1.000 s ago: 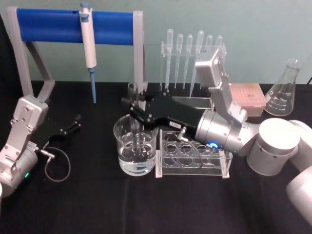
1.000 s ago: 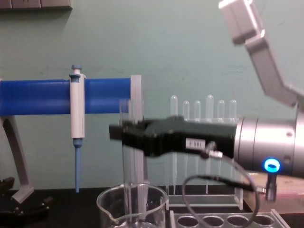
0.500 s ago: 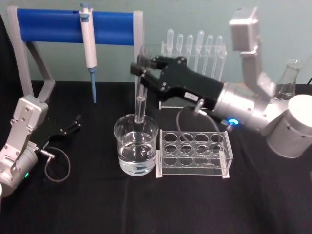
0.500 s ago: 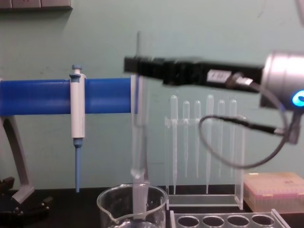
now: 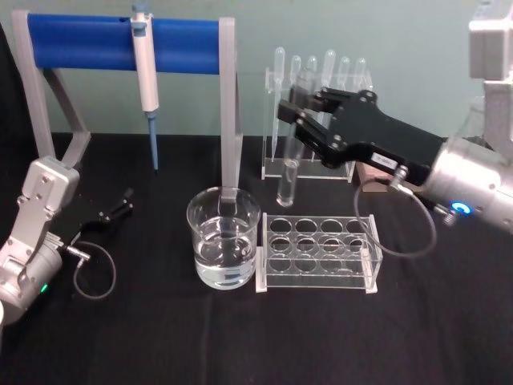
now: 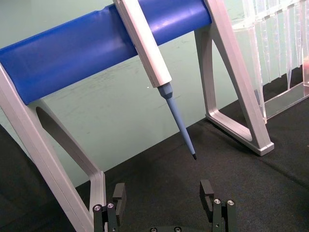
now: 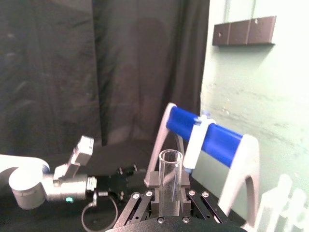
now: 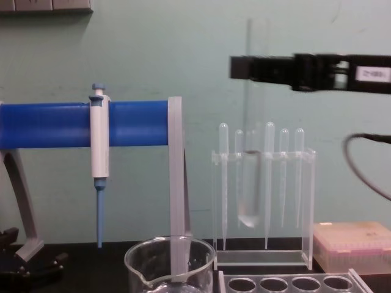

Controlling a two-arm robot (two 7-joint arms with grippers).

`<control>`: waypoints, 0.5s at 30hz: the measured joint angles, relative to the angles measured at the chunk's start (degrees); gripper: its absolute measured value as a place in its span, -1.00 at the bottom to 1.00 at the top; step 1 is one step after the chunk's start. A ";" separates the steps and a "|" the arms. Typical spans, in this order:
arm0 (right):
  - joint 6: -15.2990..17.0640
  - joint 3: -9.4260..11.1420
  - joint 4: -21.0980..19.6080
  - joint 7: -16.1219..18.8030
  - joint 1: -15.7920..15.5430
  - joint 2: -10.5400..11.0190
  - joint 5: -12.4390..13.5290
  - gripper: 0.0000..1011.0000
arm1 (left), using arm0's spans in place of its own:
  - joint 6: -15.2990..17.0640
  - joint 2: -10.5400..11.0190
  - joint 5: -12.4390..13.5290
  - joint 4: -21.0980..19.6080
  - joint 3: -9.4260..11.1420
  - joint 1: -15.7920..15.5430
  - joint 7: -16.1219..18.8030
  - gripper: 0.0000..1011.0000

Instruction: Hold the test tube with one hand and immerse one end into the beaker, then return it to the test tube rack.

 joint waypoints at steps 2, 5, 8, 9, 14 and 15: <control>0.02 0.66 -1.00 -0.44 -1.51 1.48 0.42 -0.52 | 0.00 0.00 0.00 0.00 0.00 0.00 0.00 0.98; -0.03 1.30 -1.91 -0.96 -3.27 2.90 0.75 -0.52 | 0.00 0.00 0.00 0.00 0.00 0.00 0.00 0.98; -0.60 2.07 -2.76 -1.65 -5.88 4.53 1.03 -0.52 | 0.00 0.00 0.00 0.00 0.00 0.00 0.00 0.98; -0.75 2.19 -2.83 -1.74 -6.38 4.76 1.04 -0.52 | 0.00 0.00 0.00 0.00 0.00 0.00 0.00 0.98; -1.54 2.36 -2.84 -2.49 -8.27 5.54 0.18 -0.52 | 0.00 0.00 0.00 0.00 0.00 0.00 0.00 0.98; -1.71 2.23 -2.50 -2.58 -8.54 5.51 -0.27 -0.52 | 0.00 0.00 0.00 0.00 0.00 0.00 0.00 0.98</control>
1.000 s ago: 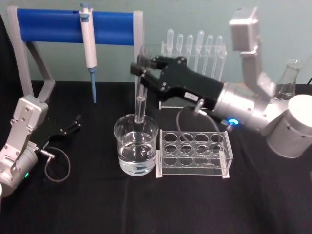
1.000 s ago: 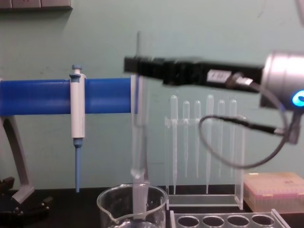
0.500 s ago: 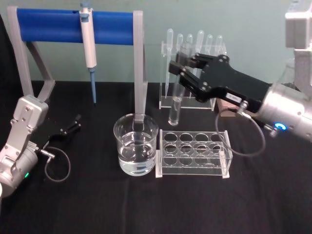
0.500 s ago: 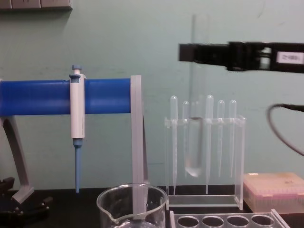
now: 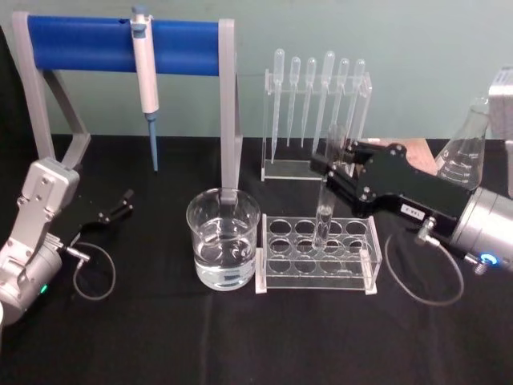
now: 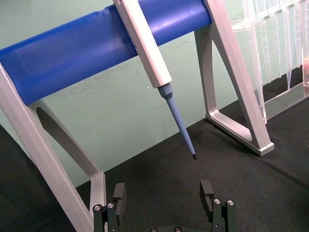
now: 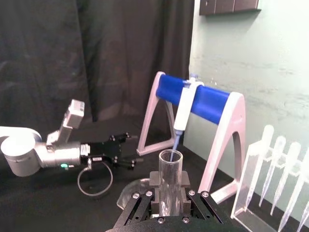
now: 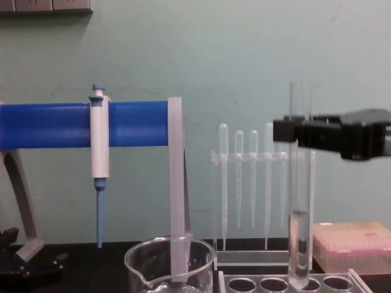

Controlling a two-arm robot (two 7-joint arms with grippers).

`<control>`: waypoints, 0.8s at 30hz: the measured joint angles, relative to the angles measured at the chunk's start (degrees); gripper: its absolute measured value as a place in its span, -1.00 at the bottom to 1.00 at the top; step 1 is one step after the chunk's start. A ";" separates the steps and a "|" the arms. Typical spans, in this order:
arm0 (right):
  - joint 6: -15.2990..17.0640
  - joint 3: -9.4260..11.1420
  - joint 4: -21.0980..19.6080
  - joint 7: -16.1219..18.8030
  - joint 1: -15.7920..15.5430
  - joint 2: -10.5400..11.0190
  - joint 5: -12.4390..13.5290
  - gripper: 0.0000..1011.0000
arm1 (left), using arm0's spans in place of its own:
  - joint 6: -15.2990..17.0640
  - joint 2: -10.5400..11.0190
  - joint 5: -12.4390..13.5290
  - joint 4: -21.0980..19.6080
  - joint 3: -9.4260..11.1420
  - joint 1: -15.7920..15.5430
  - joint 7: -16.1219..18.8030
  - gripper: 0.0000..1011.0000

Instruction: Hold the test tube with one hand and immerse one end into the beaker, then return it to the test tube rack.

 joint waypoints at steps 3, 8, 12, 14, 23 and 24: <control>-0.50 -0.41 1.04 -0.02 -0.09 -0.53 -0.91 -0.52 | 0.00 0.00 0.00 0.00 0.00 0.00 0.00 0.98; -1.07 -1.11 2.75 0.05 0.51 -1.77 -2.14 -0.52 | 0.00 0.00 0.00 0.00 0.00 0.00 0.00 0.98; -1.40 -1.51 3.91 0.19 1.08 -2.76 -2.94 -0.52 | 0.00 0.00 0.00 0.00 0.00 0.00 0.00 0.98; -1.70 -1.63 4.43 0.24 1.31 -3.24 -3.45 -0.52 | 0.00 0.00 0.00 0.00 0.00 0.00 0.00 0.98; -2.79 -1.66 7.00 0.60 1.97 -5.06 -4.79 -0.52 | 0.00 0.00 0.00 0.00 0.00 0.00 0.00 0.98; -2.89 -1.67 7.23 0.69 2.04 -5.20 -4.89 -0.52 | 0.00 0.00 0.00 0.00 0.00 0.00 0.00 0.98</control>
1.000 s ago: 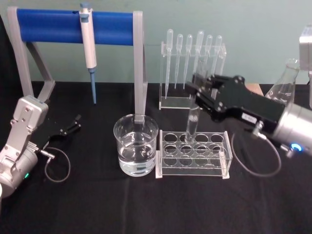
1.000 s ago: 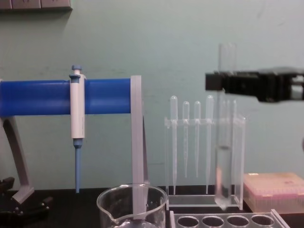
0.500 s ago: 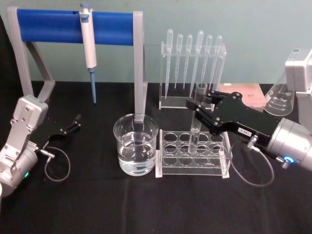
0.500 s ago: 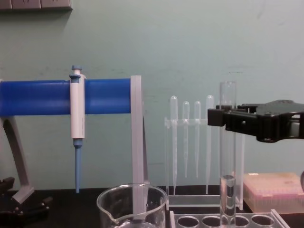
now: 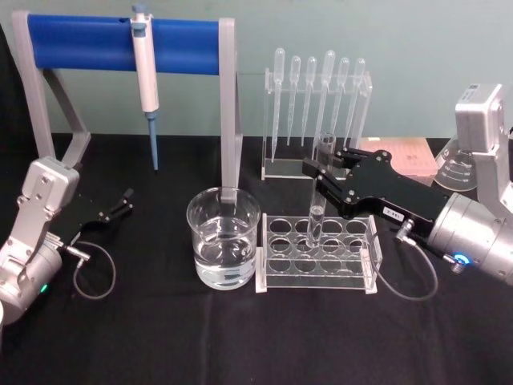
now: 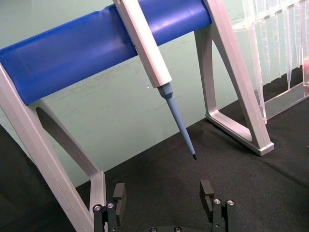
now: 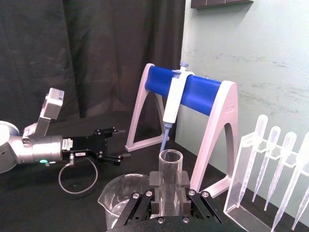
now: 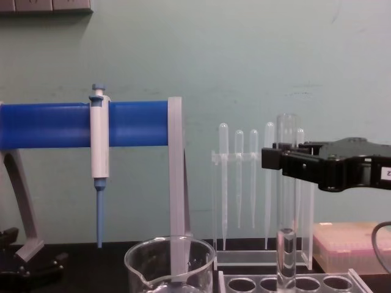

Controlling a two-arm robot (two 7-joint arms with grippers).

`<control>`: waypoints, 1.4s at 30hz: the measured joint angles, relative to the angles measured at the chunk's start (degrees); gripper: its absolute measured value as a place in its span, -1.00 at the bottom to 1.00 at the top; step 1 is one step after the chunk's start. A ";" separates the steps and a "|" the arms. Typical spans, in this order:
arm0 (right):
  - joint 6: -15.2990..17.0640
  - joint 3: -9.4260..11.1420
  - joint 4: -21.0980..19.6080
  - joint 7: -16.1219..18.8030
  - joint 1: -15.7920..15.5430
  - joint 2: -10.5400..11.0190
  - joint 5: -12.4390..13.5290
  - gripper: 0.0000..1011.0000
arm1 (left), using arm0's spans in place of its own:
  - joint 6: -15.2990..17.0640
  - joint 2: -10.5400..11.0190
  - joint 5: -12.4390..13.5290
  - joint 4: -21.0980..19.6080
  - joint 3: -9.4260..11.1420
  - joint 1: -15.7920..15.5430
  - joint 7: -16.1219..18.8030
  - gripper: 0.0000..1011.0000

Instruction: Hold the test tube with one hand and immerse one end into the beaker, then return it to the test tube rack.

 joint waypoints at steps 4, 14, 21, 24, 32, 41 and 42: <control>-0.42 -0.08 0.97 0.30 0.28 -0.67 -0.47 -0.52 | 0.00 0.00 0.00 0.00 0.00 0.00 0.00 0.98; -2.12 0.00 3.11 1.05 0.32 -2.14 -1.25 -0.52 | 0.00 0.00 0.00 0.00 0.00 0.00 0.00 0.98; -2.69 -0.06 3.97 1.43 0.08 -2.77 -1.84 -0.52 | 0.00 0.00 0.00 0.00 0.00 0.00 0.00 0.98; -3.02 -0.25 4.36 1.62 -0.09 -3.02 -2.19 -0.52 | 0.00 0.00 0.00 0.00 0.00 0.00 0.00 0.98; -4.91 -0.51 5.78 2.43 -0.72 -3.74 -3.15 -0.52 | 0.00 0.00 0.00 0.00 0.00 0.00 0.00 0.98; -5.50 -0.57 6.92 2.76 -1.16 -4.28 -3.91 -0.52 | 0.00 0.00 0.00 0.00 0.00 0.00 0.00 0.98; -5.53 -0.56 7.10 2.77 -1.24 -4.37 -4.00 -0.52 | 0.00 0.00 0.00 0.00 0.00 0.00 0.00 0.98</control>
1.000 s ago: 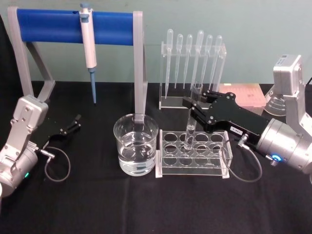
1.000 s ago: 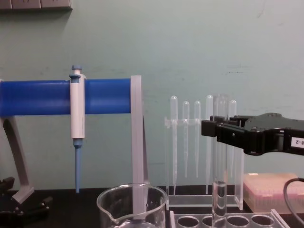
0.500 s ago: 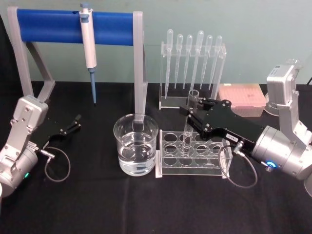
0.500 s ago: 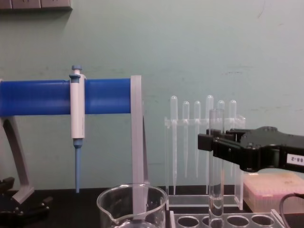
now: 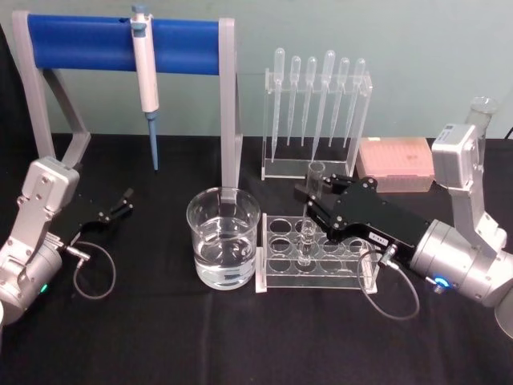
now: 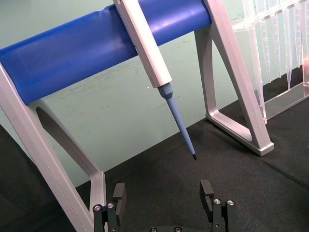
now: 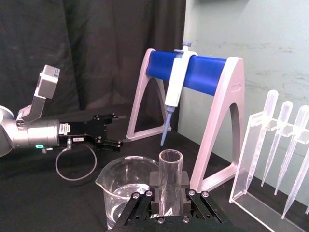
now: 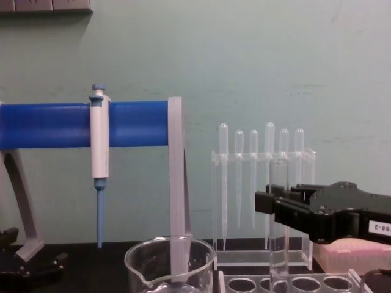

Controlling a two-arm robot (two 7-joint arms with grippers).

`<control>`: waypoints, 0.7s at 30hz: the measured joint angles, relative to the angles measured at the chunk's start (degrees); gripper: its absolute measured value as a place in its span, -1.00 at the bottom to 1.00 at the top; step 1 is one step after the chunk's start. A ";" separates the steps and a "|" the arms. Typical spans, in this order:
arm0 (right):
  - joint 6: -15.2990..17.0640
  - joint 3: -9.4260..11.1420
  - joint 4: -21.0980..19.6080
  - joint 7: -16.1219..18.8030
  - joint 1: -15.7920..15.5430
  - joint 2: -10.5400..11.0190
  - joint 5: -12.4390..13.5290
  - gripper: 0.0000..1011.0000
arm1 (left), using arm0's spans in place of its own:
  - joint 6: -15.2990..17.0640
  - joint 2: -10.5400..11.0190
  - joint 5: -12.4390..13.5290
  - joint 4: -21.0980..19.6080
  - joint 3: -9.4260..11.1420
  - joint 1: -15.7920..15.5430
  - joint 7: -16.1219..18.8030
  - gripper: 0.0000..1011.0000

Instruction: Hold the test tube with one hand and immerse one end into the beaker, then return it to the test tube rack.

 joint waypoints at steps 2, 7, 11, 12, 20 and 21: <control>-0.03 0.03 0.23 0.03 -0.11 -0.11 -0.09 -0.52 | 0.00 0.00 0.00 0.00 0.00 0.00 0.00 0.98; -0.10 0.10 0.52 0.06 -0.37 -0.30 -0.26 -0.52 | 0.00 0.00 0.00 0.00 0.00 0.00 0.00 0.98; -0.16 0.14 0.83 0.09 -0.62 -0.51 -0.40 -0.52 | 0.00 0.00 0.00 0.00 0.00 0.00 0.00 0.98; -0.16 0.14 0.88 0.09 -0.68 -0.55 -0.40 -0.51 | 0.00 0.00 0.00 0.00 0.00 0.00 0.00 0.98; -0.13 0.16 1.18 0.06 -1.20 -0.93 -0.57 -0.07 | 0.00 0.00 0.00 0.00 0.00 0.00 0.00 0.98; -0.13 0.16 1.20 0.05 -1.22 -0.97 -0.57 0.05 | 0.00 0.00 0.00 0.00 0.00 0.00 0.00 0.98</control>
